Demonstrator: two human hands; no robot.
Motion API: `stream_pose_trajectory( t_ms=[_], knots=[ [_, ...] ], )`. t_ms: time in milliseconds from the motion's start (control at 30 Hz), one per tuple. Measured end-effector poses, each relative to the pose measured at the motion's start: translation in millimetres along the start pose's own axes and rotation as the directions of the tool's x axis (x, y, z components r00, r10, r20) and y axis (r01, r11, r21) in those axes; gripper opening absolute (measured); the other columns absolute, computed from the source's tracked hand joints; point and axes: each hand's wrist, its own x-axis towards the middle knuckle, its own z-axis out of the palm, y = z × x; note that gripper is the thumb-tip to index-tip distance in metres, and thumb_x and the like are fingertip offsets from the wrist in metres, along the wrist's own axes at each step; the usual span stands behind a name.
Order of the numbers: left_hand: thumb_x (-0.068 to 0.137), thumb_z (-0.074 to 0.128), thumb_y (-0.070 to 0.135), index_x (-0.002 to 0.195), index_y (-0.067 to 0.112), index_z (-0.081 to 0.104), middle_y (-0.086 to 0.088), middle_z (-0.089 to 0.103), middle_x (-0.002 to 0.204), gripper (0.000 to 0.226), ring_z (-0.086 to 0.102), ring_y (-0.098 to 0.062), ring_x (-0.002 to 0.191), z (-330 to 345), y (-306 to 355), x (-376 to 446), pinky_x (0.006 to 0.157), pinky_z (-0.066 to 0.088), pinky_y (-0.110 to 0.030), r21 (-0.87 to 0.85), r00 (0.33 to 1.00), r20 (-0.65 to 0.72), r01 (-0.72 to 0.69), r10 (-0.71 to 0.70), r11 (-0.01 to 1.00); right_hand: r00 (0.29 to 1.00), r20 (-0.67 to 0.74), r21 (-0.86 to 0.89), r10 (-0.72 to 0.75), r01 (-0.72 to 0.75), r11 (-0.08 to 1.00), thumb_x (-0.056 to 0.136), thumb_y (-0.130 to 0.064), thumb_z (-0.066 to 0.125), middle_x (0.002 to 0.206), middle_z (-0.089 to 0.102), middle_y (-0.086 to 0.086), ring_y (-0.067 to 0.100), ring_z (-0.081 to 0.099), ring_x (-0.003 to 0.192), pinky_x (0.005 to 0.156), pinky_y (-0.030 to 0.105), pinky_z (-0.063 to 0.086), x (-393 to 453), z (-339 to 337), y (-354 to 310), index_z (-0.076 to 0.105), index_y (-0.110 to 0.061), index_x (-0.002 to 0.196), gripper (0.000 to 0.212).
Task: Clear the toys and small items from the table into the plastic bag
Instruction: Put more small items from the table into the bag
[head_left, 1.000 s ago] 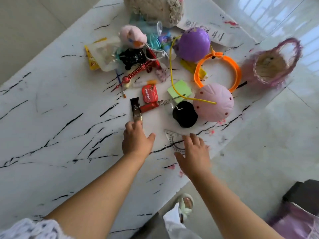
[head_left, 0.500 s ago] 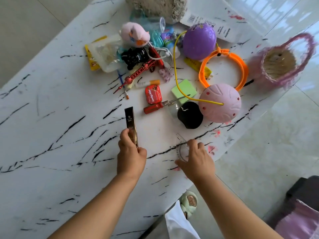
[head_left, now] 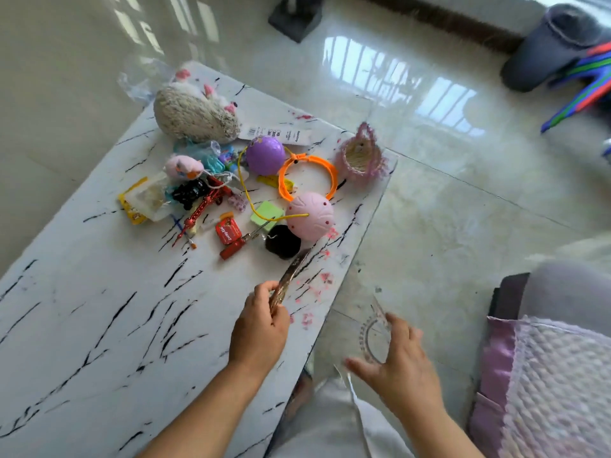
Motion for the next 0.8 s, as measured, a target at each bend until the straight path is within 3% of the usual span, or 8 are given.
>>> stream_pose_trajectory(
  t_ms=[133,267,400,500,567,633,667,800],
  knots=[
    [0.088,0.051,0.014,0.118,0.022,0.051,0.0,0.062,0.108,0.031,0.058,-0.023,0.096,20.9,40.4,-45.2,0.077,0.045,-0.03,0.049,0.979,0.12,-0.172,0.165,0.984,0.996,-0.05,0.073,0.069,-0.065,0.995,0.066,-0.06,0.069,0.13,0.02,-0.003,0.02,0.049,0.111,0.078,0.029,0.043,-66.0,-16.8,55.9,-0.002,-0.034,0.145,0.109],
    [0.089,0.049,0.015,0.112,0.028,0.051,0.006,0.058,0.091,0.026,0.055,-0.019,0.08,48.6,74.9,-113.7,0.062,0.036,-0.027,0.086,0.9,0.261,-0.381,0.348,0.921,0.946,-0.279,0.142,0.162,-0.127,0.982,0.088,-0.045,0.051,0.131,0.03,0.0,0.02,0.049,0.109,0.083,0.029,0.041,-148.2,-25.3,126.7,0.013,-0.026,0.147,0.073],
    [0.088,0.05,0.014,0.104,0.032,0.053,0.005,0.059,0.088,0.024,0.052,-0.005,0.071,81.1,93.4,-200.3,0.057,0.035,-0.021,0.046,0.785,0.412,-0.525,0.462,0.85,0.863,-0.375,0.261,0.338,-0.252,0.932,0.095,-0.034,0.044,0.127,0.036,0.002,0.018,0.048,0.111,0.086,0.027,0.04,-242.1,-15.0,198.5,0.021,-0.018,0.146,0.059],
    [0.087,0.051,0.014,0.105,0.03,0.055,0.003,0.059,0.081,0.025,0.053,-0.012,0.068,114.1,99.4,-274.4,0.058,0.036,-0.028,0.021,0.674,0.531,-0.616,0.514,0.787,0.74,-0.442,0.474,0.507,-0.288,0.832,0.096,-0.028,0.044,0.112,0.048,0.004,0.022,0.053,0.1,0.076,0.029,0.04,-323.6,2.3,248.5,0.046,-0.015,0.132,0.039],
    [0.086,0.053,0.014,0.106,0.031,0.055,0.006,0.06,0.079,0.026,0.055,-0.012,0.069,135.1,99.9,-315.9,0.061,0.039,-0.03,0.012,0.609,0.592,-0.662,0.528,0.749,0.654,-0.47,0.585,0.593,-0.272,0.764,0.094,-0.024,0.048,0.093,0.058,0.003,0.021,0.057,0.086,0.071,0.031,0.041,-369.5,14.9,274.6,0.065,-0.017,0.102,0.019],
    [0.086,0.054,0.014,0.106,0.03,0.055,0.006,0.061,0.079,0.026,0.057,-0.015,0.071,159.4,100.0,-361.1,0.064,0.041,-0.03,-0.009,0.532,0.666,-0.696,0.524,0.718,0.566,-0.466,0.676,0.68,-0.268,0.686,0.091,-0.02,0.055,0.063,0.05,-0.008,0.012,0.048,0.061,0.056,0.025,0.034,-417.4,31.0,302.9,0.053,-0.031,0.062,0.031],
    [0.085,0.055,0.013,0.106,0.029,0.055,0.003,0.062,0.08,0.026,0.058,-0.019,0.072,171.9,99.9,-382.9,0.064,0.041,-0.03,-0.014,0.494,0.698,-0.714,0.518,0.7,0.53,-0.432,0.715,0.729,-0.291,0.635,0.09,-0.019,0.057,0.056,0.045,-0.008,0.011,0.044,0.056,0.054,0.027,0.03,-439.2,41.8,317.3,0.044,-0.028,0.055,0.038],
    [0.085,0.056,0.014,0.101,0.029,0.058,-0.001,0.063,0.075,0.022,0.057,-0.023,0.065,212.6,101.0,-457.0,0.057,0.04,-0.03,-0.093,0.325,0.795,-0.769,0.512,0.632,0.419,-0.242,0.86,0.875,-0.326,0.393,0.088,-0.012,0.055,0.081,0.065,0.012,0.026,0.06,0.077,0.071,0.039,0.048,-504.8,81.9,365.3,0.061,-0.001,0.085,0.012]
  ],
)
